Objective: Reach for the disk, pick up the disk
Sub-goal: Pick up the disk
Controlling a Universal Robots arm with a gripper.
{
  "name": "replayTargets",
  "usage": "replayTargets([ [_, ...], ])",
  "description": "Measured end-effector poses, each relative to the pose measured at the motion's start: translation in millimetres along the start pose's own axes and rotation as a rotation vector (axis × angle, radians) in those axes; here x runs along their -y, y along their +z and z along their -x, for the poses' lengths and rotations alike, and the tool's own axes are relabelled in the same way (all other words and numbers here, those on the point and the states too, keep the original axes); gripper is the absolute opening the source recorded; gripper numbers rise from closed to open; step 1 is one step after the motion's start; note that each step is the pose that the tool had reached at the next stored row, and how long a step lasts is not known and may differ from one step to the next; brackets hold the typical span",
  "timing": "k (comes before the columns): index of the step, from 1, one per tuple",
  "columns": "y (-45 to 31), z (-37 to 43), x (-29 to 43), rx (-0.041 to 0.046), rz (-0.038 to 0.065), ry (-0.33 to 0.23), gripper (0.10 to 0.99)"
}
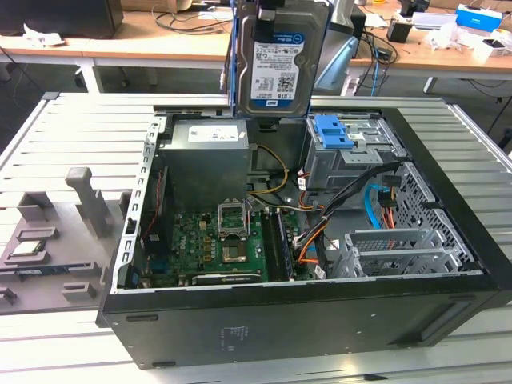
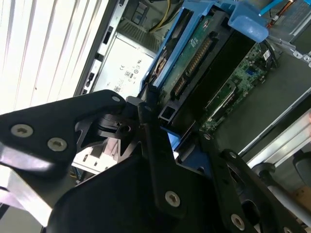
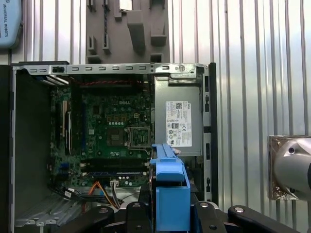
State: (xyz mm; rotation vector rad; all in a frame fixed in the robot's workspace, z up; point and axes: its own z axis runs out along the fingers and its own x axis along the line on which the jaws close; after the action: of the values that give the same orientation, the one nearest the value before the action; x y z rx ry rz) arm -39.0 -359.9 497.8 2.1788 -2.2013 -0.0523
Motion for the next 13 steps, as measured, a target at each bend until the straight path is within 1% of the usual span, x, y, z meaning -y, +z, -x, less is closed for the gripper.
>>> replayTargets([
  [4, 8.8, -0.1, 0.6, 0.0009, 0.001, 0.000, 0.365],
  [7, 13.6, -1.1, 1.0, 0.0017, 0.002, 0.000, 0.365],
  [10, 17.6, -2.3, 1.3, 0.0021, 0.002, 0.000, 0.365],
  [13, 18.7, -7.5, 1.5, 0.0020, 0.002, 0.000, 0.365],
])
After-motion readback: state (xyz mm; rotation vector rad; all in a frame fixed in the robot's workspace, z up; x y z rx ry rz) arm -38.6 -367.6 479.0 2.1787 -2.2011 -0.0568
